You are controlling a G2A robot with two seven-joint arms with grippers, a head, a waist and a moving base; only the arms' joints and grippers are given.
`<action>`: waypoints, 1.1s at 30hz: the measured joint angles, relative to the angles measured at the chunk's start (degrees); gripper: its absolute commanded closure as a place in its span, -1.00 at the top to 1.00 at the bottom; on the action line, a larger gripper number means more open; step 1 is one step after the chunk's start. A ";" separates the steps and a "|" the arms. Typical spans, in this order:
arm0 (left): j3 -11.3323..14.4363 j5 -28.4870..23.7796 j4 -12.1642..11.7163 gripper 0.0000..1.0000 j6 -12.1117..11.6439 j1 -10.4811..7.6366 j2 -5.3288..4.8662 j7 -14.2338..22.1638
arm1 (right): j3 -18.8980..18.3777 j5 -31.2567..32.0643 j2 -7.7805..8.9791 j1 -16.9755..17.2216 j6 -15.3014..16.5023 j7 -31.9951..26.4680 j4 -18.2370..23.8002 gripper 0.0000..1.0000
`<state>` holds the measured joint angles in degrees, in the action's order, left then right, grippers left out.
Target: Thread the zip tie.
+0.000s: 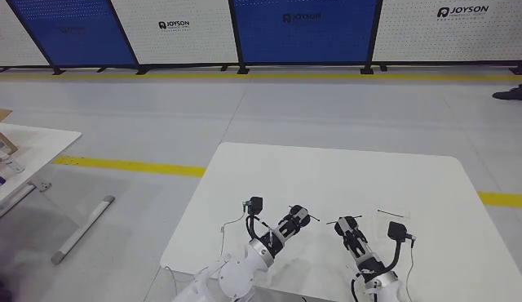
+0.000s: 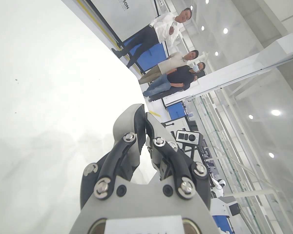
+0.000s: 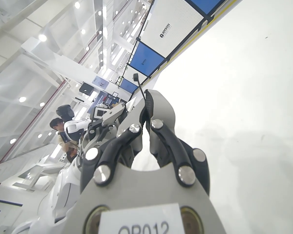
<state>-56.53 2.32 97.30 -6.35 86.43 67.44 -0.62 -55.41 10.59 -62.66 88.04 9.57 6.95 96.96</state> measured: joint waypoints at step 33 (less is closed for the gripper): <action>1.44 1.01 -0.05 -1.00 -0.03 -0.34 0.57 -1.39 | -0.69 -1.57 -1.76 -0.12 0.29 -0.74 -0.38 -1.00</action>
<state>-55.10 3.33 97.25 -6.38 86.09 68.02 -2.01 -56.10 9.02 -64.42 87.92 9.86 6.21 96.57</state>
